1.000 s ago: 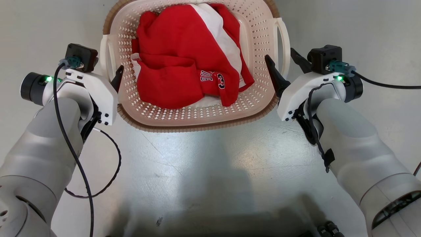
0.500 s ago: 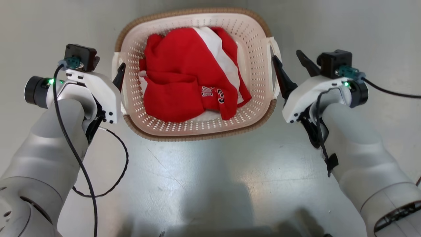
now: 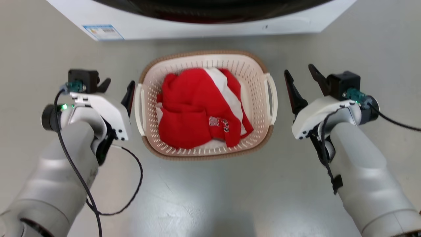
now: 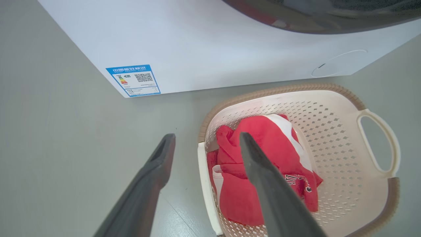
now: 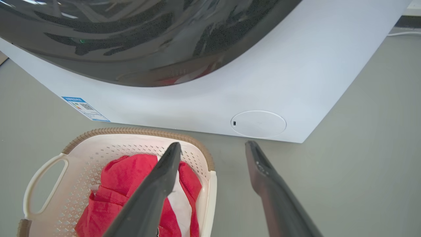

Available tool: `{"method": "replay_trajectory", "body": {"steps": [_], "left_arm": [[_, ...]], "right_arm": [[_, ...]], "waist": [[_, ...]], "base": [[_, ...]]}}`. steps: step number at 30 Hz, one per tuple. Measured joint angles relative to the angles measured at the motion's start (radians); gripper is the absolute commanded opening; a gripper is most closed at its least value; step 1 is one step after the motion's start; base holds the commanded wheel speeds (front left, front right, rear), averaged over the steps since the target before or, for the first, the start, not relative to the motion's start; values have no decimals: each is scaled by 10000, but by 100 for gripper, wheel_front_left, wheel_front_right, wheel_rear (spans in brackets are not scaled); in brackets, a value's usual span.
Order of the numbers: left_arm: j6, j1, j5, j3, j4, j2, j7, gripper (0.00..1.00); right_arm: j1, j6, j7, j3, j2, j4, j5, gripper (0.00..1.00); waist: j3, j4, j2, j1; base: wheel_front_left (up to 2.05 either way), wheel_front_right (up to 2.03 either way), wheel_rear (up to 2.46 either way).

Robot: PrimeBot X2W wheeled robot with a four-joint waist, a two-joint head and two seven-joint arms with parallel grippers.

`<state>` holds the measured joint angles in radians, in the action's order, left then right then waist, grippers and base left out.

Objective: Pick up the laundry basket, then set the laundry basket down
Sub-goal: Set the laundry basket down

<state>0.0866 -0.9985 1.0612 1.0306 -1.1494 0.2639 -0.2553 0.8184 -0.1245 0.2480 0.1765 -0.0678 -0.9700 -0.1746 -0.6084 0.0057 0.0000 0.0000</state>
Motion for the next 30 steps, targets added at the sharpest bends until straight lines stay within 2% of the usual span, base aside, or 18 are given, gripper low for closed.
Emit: {"method": "replay_trajectory", "body": {"steps": [6,19,30], "left_arm": [[-132,1081,-395,-1519,961,209,-2,100],[-353,4197,-2627,-4648,3557,495,-2,100],[-416,6688,-4073,-6604,5486,416,-2,100]], "right_arm": [[-1098,0,0,-874,19,1279,974,100],[-3602,0,0,-1965,100,3756,2184,100],[-5479,0,0,-2362,90,5298,2077,100]], "waist": [[1055,106,0,0],[3212,204,0,0],[4368,308,0,0]], "base": [[0,0,0],[0,0,0],[0,0,0]]}}
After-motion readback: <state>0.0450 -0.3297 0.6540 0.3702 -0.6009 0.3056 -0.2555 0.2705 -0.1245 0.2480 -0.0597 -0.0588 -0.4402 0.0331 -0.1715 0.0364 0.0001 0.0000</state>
